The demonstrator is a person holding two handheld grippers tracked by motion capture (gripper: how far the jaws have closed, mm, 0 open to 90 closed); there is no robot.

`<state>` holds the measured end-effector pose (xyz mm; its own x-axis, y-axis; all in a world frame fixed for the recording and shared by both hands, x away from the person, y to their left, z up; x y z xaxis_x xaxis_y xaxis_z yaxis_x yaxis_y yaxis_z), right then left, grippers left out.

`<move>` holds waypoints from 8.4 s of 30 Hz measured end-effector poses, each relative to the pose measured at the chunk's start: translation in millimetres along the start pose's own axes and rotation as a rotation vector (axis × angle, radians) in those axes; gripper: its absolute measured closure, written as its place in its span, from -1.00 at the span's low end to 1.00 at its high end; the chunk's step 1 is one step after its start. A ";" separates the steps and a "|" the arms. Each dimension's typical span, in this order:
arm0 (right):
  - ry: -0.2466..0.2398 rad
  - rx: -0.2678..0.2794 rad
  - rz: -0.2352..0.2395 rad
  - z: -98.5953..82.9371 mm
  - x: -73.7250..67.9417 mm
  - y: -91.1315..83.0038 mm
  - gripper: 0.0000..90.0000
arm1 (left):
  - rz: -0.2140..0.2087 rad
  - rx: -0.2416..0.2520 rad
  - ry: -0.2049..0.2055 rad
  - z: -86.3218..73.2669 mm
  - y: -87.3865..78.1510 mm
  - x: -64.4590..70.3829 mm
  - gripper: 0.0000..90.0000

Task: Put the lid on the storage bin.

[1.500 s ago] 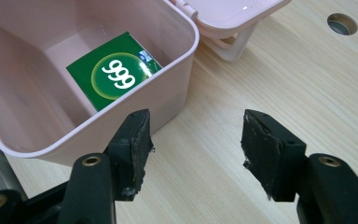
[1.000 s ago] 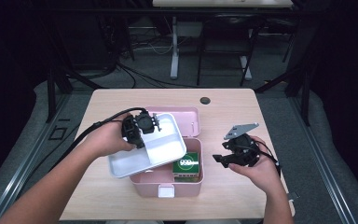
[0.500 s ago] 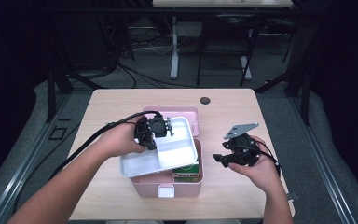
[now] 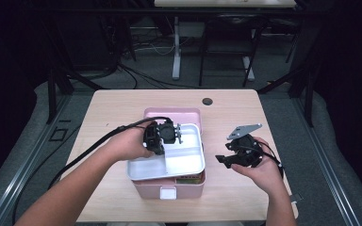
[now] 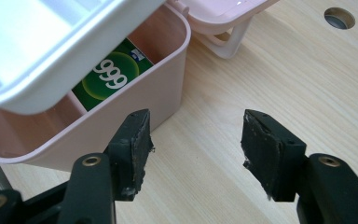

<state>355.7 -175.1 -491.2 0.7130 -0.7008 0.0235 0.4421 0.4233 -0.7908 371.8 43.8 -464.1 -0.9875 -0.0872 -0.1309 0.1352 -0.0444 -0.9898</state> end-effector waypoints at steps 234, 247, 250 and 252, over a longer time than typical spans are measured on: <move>0.410 0.184 -0.147 124.8 43.0 38.7 0.92 | -0.002 0.093 -0.115 -11.1 13.2 7.5 0.68; 0.403 0.184 -0.126 124.0 40.6 34.8 0.93 | 0.048 0.236 -0.298 -32.0 -0.6 -11.3 0.76; 0.404 0.189 -0.146 124.1 40.9 34.7 0.93 | 0.086 0.269 -0.354 -37.6 -5.2 -19.8 0.78; 0.401 0.187 -0.124 123.6 39.4 33.5 0.93 | 0.087 0.308 -0.399 -39.9 -7.1 -23.9 0.80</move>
<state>465.8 -117.6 -441.1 0.3976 -0.9040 -0.1571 0.6275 0.3928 -0.6723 391.2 85.9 -456.1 -0.8720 -0.4742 -0.1212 0.2922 -0.3057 -0.9062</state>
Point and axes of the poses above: each handheld gripper's, and its own axes: y roughly forward along the jaws, z roughly out of its top, x roughly to its right, the point moved 7 cm from there along y, roughly forward along the jaws, and after that the axes turned 3 degrees about -x, right-handed, at the moved point
